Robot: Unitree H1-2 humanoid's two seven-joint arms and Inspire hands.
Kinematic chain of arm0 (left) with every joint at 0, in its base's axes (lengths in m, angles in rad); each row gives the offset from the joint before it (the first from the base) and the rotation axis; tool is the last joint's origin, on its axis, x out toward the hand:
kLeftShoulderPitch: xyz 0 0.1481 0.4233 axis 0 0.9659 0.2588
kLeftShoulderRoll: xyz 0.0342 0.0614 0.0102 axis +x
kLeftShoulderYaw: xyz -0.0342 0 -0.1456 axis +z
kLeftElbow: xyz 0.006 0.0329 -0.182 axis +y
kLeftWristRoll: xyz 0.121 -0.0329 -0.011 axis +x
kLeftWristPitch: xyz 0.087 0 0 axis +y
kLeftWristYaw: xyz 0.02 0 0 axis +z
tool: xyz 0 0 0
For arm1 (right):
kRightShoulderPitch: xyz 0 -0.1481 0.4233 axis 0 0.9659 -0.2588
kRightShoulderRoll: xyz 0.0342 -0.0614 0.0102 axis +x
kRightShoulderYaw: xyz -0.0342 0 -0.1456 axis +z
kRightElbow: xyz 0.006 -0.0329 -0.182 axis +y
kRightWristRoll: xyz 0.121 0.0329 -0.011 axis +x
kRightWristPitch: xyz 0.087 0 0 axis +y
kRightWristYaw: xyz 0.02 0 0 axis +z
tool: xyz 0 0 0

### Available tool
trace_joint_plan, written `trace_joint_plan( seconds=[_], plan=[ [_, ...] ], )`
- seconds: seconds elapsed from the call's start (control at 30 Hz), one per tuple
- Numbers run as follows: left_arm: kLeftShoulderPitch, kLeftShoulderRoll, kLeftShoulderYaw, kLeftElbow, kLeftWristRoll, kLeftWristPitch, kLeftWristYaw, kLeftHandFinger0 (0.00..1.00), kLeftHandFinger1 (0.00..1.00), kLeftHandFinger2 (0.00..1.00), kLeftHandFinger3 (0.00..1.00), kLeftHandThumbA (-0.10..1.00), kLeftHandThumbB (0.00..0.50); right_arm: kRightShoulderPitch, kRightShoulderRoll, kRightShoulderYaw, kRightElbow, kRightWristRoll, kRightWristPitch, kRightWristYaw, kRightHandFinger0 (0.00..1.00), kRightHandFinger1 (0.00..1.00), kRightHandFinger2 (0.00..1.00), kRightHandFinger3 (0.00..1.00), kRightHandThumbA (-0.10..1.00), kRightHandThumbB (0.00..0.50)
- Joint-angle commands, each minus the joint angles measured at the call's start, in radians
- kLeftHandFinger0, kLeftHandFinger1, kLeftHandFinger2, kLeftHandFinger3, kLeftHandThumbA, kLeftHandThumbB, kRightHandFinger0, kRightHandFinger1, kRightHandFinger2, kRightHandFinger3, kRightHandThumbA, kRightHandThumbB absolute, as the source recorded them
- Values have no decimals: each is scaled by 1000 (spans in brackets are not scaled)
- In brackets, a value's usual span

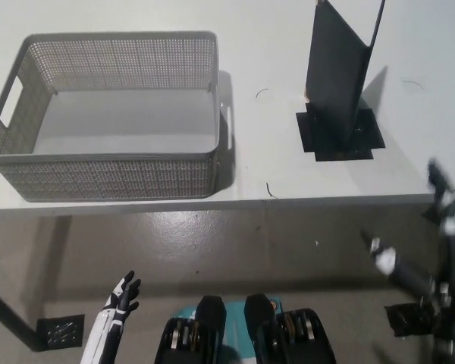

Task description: A notebook is kept standing on the table on the right hand side and a container is kept on the left hand side and the robot uses its right hand to grab the notebook and places it in the container

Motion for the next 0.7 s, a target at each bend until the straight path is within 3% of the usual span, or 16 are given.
trace_joint_plan(
  seconds=[0.0,0.27,0.47,0.57,0.67],
  plan=[
    [-4,-5,0,-13,4,-59,14,1000,1000,1000,1000,1000,303,-127,13,-41,32,-16,57,-40,1000,1000,1000,1000,962,334],
    [11,-5,1,-1,15,-76,17,1000,1000,1000,1000,1000,307,-341,13,-95,239,12,196,-49,1000,1000,1000,1000,1000,388],
    [10,-10,3,5,30,-77,29,1000,1000,1000,1000,1000,318,-492,6,-132,493,70,164,-71,1000,1000,1000,1000,1000,352],
    [16,-12,2,9,24,-83,25,1000,1000,1000,1000,1000,318,-566,2,-161,622,131,189,-52,1000,1000,1000,1000,1000,427],
    [16,-13,3,9,11,-90,17,1000,1000,1000,1000,1000,315,-635,-4,-187,749,168,184,-53,1000,1000,1000,1000,1000,447]
  ],
)
